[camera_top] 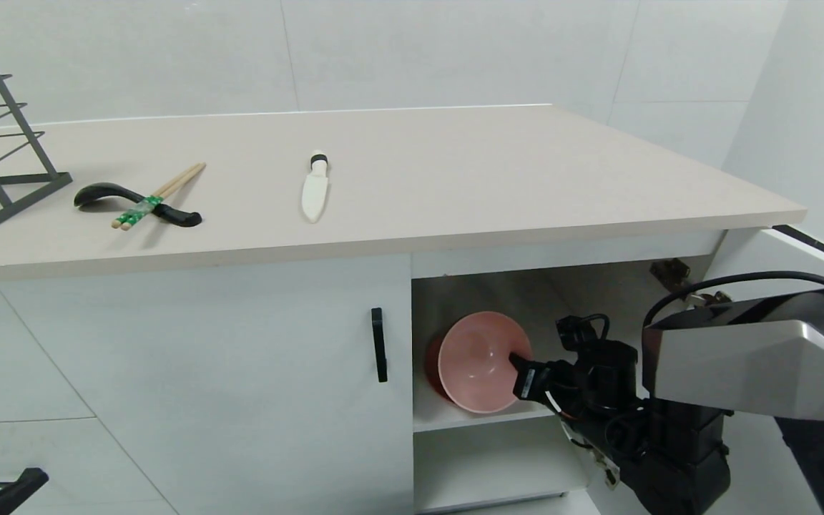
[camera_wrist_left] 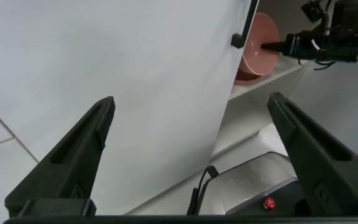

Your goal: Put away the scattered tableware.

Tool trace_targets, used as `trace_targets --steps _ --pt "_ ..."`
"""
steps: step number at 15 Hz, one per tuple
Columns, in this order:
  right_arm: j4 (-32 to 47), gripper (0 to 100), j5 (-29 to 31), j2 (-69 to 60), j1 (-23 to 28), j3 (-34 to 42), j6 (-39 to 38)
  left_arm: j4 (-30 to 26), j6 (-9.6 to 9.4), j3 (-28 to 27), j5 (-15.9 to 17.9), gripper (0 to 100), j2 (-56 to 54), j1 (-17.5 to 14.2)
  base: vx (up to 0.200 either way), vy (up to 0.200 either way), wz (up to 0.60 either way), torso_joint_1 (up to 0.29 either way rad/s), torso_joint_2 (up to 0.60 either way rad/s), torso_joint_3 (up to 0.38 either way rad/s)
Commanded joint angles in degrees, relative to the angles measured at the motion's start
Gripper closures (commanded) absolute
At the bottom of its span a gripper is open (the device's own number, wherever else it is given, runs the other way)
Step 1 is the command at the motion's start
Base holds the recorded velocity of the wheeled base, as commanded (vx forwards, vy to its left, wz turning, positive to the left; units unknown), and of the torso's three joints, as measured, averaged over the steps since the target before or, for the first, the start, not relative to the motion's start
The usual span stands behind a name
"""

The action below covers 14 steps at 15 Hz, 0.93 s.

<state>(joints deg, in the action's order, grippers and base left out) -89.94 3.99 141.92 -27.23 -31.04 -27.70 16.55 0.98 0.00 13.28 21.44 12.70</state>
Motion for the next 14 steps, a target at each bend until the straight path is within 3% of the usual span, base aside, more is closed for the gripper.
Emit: trace_targets --steps 1,8,9,13,14 --pt "-0.06 100 0.06 1.43 0.25 -0.34 0.10 -3.46 0.08 0.00 0.00 0 -6.68 -0.75 0.000 0.000 0.00 0.000 0.00 0.000" --pt "-0.06 100 0.14 2.13 0.43 -1.13 0.19 -5.13 0.26 0.00 0.00 0 -10.11 -1.63 0.000 0.000 0.00 0.000 0.00 0.000" --pt "-0.06 0 0.14 2.39 0.43 -1.39 0.19 -5.83 0.43 0.00 0.00 0 -10.37 -1.72 0.000 0.000 0.00 0.000 0.00 0.000" --pt "-0.06 0 0.23 2.75 0.52 -2.01 3.97 -6.01 0.69 0.00 0.00 0 -10.90 -1.72 0.000 0.000 0.00 0.000 0.00 0.000" --pt "-0.06 0 1.02 1.87 0.34 -1.75 5.20 -6.10 1.75 0.00 0.00 0 -11.07 -1.72 0.000 0.000 0.00 0.000 0.00 0.000"
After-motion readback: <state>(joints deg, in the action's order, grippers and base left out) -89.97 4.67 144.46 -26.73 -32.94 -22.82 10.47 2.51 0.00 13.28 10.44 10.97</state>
